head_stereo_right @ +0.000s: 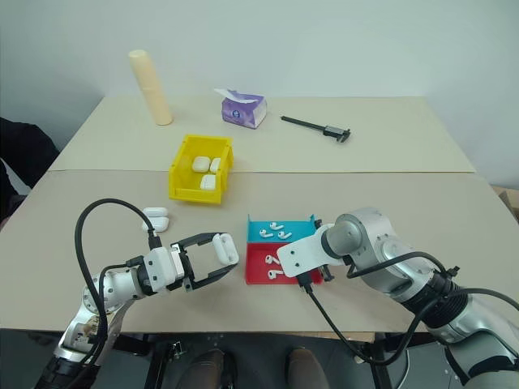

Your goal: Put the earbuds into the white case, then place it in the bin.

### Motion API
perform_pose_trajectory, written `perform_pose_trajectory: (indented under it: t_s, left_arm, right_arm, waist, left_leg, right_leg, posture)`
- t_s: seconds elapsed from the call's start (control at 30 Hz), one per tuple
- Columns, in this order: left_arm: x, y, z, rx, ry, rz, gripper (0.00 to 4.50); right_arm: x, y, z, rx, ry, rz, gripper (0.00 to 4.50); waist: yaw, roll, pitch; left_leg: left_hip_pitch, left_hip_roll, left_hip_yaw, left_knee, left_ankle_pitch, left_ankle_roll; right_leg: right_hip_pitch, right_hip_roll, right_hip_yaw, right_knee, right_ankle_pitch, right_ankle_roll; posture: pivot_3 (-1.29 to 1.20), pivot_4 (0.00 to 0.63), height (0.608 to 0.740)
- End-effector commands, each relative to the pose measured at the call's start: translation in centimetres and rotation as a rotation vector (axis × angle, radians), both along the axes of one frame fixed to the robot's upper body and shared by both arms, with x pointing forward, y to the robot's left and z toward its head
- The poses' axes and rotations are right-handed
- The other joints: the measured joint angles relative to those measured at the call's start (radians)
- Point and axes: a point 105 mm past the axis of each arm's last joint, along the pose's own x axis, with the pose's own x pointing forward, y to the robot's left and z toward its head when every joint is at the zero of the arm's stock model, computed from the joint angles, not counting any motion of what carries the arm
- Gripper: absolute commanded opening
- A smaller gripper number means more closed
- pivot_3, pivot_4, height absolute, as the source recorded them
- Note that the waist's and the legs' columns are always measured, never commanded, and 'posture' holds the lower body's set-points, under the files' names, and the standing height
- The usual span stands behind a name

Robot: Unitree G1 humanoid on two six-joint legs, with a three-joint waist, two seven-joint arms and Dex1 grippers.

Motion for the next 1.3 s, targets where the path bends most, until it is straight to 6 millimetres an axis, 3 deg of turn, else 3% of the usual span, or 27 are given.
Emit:
perform_pose_trajectory:
  t_s: [0.03,0.43,0.57,0.97,1.3]
  left_arm:
    - [-0.1,-0.2,0.8,-0.012,-0.044,-0.009,2.77]
    - [0.0,-0.1,0.6,-0.009,-0.043,0.007,2.77]
    - [-0.1,-0.1,0.6,-0.009,-0.041,0.007,2.77]
    - [0.2,0.0,0.6,-0.004,-0.049,0.01,2.77]
    - [0.3,-0.1,0.5,-0.009,-0.048,0.01,2.77]
  right_arm:
    - [-0.1,0.1,0.2,0.006,-0.019,0.059,1.59]
    - [-0.1,-0.5,-0.2,-0.014,-0.01,0.04,1.59]
    - [-0.3,-0.4,-0.2,-0.014,-0.003,0.051,0.46]
    - [-0.1,-0.5,0.3,-0.017,-0.029,0.053,0.46]
    - [-0.7,-0.7,0.7,0.028,0.023,-0.05,0.46]
  waist:
    - [0.0,0.0,0.0]
    - [0.001,0.0,0.0]
    - [0.0,0.0,0.0]
    - [0.001,0.0,0.0]
    - [0.001,0.0,0.0]
  left_leg:
    - [0.0,0.0,0.0,0.0,0.0,0.0]
    - [0.0,0.0,0.001,0.0,0.0,0.0]
    - [0.0,0.0,0.001,0.0,0.0,0.0]
    - [0.0,0.0,0.001,0.0,0.0,0.0]
    - [0.0,0.0,0.001,0.0,0.0,0.0]
  right_leg:
    - [0.0,0.0,0.0,0.0,0.0,0.0]
    - [0.0,0.0,0.0,0.0,0.0,0.0]
    - [0.0,0.0,0.0,0.0,0.0,0.0]
    - [0.0,0.0,0.0,0.0,0.0,0.0]
    - [0.0,0.0,0.0,0.0,0.0,0.0]
  posture:
    - [0.0,0.15,0.74]
    - [0.0,0.15,0.74]
    - [0.0,0.15,0.74]
    - [0.0,0.15,0.74]
    - [0.0,0.15,0.74]
